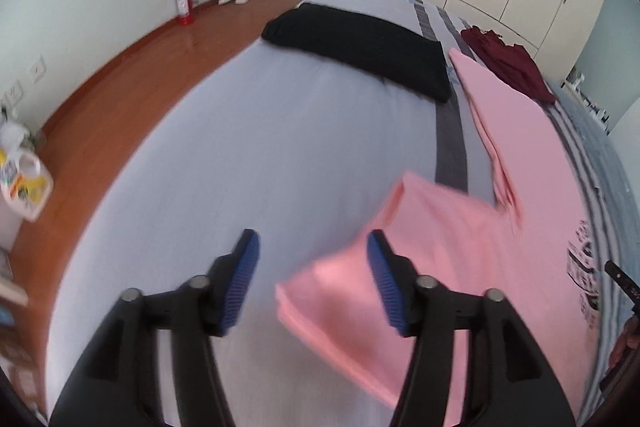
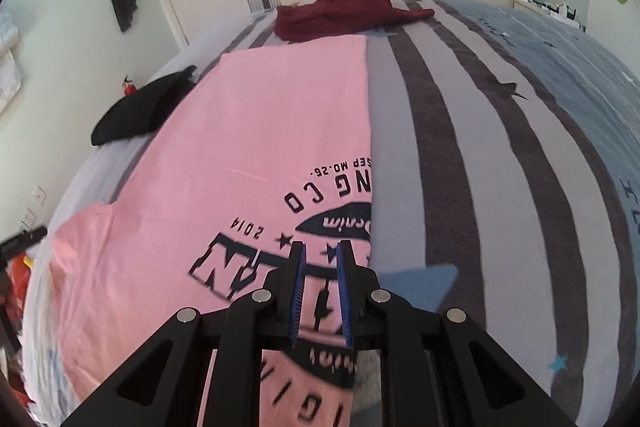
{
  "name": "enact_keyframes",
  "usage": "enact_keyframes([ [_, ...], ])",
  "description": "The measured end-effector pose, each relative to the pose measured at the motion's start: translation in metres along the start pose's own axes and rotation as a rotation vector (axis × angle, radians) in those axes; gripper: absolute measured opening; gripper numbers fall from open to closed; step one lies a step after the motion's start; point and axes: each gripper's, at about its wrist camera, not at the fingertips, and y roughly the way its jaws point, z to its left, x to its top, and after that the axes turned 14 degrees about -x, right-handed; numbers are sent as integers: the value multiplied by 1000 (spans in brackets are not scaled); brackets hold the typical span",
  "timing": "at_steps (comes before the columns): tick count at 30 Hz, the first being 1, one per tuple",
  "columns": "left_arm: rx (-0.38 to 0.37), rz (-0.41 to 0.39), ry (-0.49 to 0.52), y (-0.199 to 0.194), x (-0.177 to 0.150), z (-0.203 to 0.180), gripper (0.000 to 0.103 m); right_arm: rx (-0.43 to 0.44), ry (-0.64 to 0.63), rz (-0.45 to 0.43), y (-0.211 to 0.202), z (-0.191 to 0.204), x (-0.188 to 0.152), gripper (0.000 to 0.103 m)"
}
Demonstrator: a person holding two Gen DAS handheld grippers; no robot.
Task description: Fold clothes
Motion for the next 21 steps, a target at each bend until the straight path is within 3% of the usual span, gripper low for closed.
enact_keyframes([
  [6, -16, 46, -99, 8, -25, 18, 57, 6, -4, 16, -23, -8, -19, 14],
  [14, -5, 73, -24, 35, -30, 9, 57, -6, -9, 49, -26, -11, -41, 14],
  [16, 17, 78, 14, 34, -32, 3, 49, -10, -6, 52, -24, -11, -43, 14],
  [18, 15, 80, 39, 31, -35, -3, 25, -12, -3, 50, -25, -10, -43, 14],
  [21, 7, 87, 49, 31, -37, -5, 13, -11, 0, 47, -26, -10, -44, 14],
])
